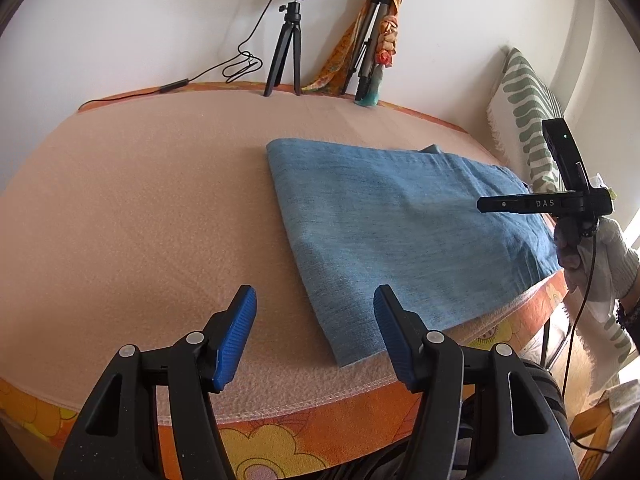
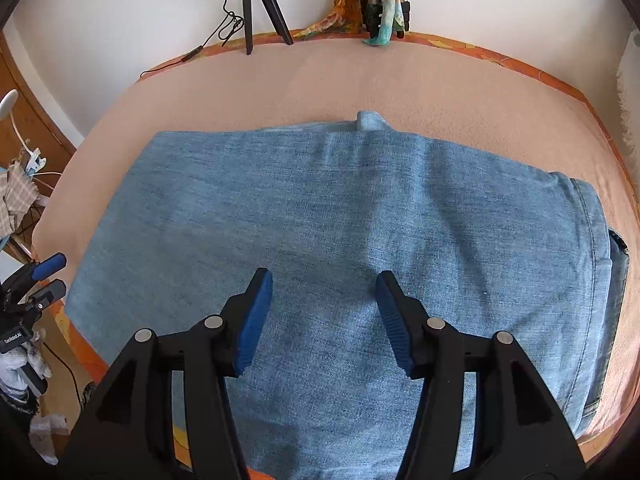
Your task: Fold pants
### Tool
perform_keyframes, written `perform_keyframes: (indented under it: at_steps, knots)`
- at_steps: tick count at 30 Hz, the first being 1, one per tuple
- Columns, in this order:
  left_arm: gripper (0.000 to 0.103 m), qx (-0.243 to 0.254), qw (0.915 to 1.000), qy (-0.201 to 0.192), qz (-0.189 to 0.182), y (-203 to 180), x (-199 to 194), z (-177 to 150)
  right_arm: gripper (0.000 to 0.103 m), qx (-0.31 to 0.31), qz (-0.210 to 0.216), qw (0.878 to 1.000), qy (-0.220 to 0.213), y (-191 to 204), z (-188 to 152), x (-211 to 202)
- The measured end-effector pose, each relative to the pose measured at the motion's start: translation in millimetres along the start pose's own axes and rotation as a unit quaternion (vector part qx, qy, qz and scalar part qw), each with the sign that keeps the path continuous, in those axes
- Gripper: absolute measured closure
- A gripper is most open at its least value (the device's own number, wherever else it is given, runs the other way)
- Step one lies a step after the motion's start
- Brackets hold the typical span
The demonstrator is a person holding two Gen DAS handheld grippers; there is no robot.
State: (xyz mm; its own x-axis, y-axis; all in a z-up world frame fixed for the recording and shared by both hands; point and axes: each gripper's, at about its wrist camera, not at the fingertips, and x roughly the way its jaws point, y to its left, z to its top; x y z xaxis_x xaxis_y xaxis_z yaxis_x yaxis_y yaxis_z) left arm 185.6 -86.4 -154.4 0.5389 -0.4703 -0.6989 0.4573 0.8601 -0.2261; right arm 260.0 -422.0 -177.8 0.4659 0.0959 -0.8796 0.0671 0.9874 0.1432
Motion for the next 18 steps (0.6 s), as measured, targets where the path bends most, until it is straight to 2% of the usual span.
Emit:
perform_keyframes:
  at_steps: [4,6,8,10,13,18]
  knots:
    - [0.039,-0.009,0.9998,0.000,-0.016,4,2,0,0.042,-0.003,-0.002,1.000,0.014,-1,-1,11]
    - [0.038,-0.033,0.9988,0.003,-0.034,10,4,0,0.036,0.000,0.002,1.000,0.019,-1,-2,16]
    - [0.038,-0.058,0.9970,0.005,-0.051,16,6,-1,0.024,-0.015,0.001,1.000,0.025,5,-2,19]
    - [0.038,-0.088,0.9931,0.006,-0.078,21,8,-2,0.020,-0.034,-0.015,0.999,0.033,13,-1,22]
    - [0.038,-0.122,0.9877,0.008,-0.097,27,11,-2,0.019,-0.035,-0.025,0.998,0.040,18,2,22]
    - [0.038,-0.129,0.9845,0.016,-0.117,24,20,-1,0.019,-0.013,-0.001,1.000,0.019,25,12,3]
